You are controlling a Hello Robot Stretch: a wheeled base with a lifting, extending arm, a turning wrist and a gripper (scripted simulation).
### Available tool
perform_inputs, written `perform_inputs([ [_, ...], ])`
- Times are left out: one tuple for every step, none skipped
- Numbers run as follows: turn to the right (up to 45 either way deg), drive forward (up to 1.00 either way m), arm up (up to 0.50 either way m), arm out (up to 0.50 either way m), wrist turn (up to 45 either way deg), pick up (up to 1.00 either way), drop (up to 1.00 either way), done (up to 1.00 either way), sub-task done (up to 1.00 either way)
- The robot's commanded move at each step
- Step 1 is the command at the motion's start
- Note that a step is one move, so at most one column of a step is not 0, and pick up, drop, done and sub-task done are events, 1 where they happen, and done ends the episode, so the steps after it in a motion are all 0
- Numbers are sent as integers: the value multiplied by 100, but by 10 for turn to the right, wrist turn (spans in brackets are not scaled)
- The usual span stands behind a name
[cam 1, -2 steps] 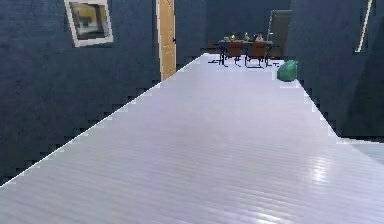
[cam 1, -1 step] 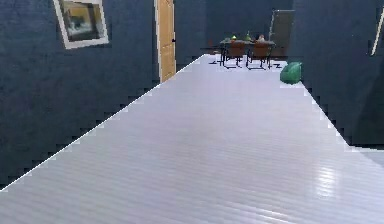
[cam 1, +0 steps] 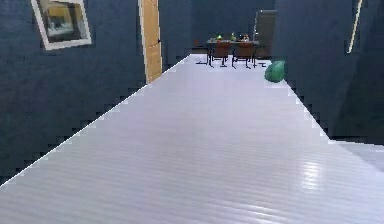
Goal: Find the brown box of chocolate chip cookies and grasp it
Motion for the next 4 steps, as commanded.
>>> perform_inputs([
  [0,100,0,0,0,0,0,0,0],
  [0,100,0,0,0,0,0,0,0],
  [0,100,0,0,0,0,0,0,0],
  [0,100,0,0,0,0,0,0,0],
])
